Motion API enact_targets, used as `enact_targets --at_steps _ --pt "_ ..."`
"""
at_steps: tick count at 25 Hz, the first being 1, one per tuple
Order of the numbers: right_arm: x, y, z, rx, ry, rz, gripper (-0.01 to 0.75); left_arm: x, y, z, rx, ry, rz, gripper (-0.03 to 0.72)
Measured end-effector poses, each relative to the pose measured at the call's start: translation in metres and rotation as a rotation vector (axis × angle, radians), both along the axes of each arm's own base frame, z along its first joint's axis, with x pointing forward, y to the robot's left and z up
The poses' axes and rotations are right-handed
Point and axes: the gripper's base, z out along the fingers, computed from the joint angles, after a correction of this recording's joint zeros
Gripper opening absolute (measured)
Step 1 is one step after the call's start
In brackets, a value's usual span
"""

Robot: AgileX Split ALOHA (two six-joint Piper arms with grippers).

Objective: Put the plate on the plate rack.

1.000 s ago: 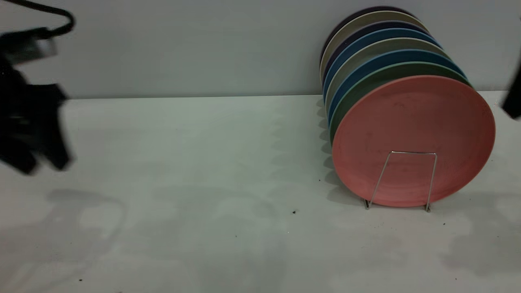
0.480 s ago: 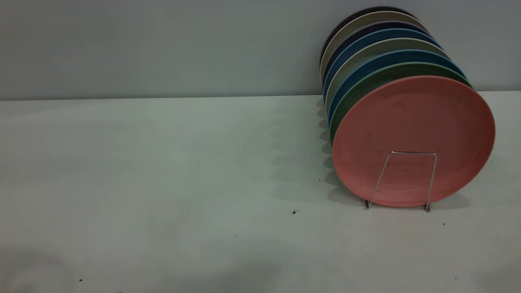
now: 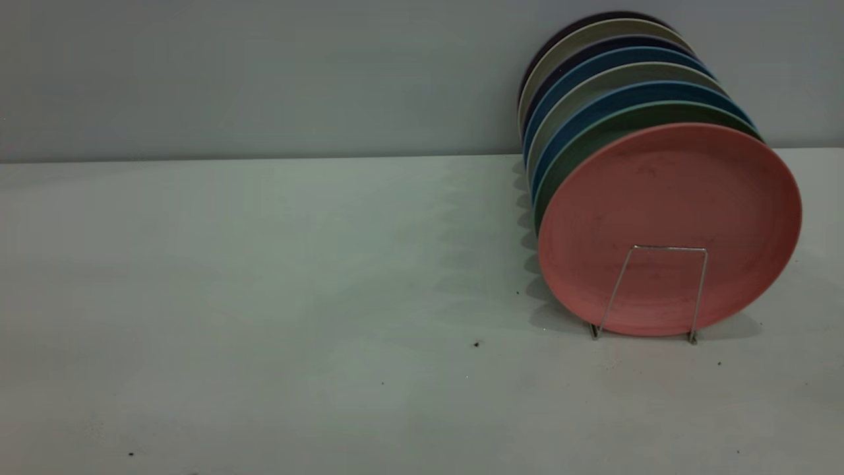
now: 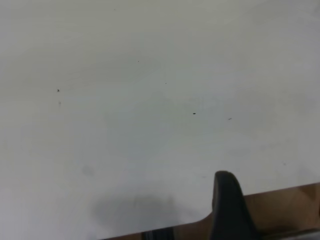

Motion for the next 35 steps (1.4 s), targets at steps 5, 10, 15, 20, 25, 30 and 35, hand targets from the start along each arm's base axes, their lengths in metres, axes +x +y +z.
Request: enact_targets --at_steps 5,10,15,20,25,30,35 --pt "-0.024 -0.002 -0.025 -0.016 -0.029 -0.035 0.402 -0.029 -0.001 -0.022 -0.019 -0.023 0.025 0.458" --pt "-0.031 -0.005 -0.045 -0.043 -0.032 -0.038 0.402 -0.048 0.003 -0.04 0.023 -0.055 0.04 0.458" --pt "-0.037 -0.01 -0.052 -0.1 -0.106 -0.019 0.402 -0.061 0.007 -0.053 0.063 -0.071 0.056 0.458" --pt "-0.036 -0.01 -0.056 -0.104 -0.134 -0.021 0.402 -0.067 0.007 -0.06 0.06 -0.096 0.062 0.458" --pt "-0.037 -0.01 -0.056 -0.103 -0.138 0.003 0.402 -0.066 0.007 -0.063 0.057 -0.098 0.066 0.457" --pt "-0.037 -0.01 -0.056 -0.103 -0.138 0.003 0.402 -0.066 0.007 -0.063 0.052 -0.101 0.073 0.457" --pt "-0.037 -0.01 -0.056 -0.103 -0.138 0.003 0.402 -0.066 0.007 -0.063 0.051 -0.101 0.074 0.456"
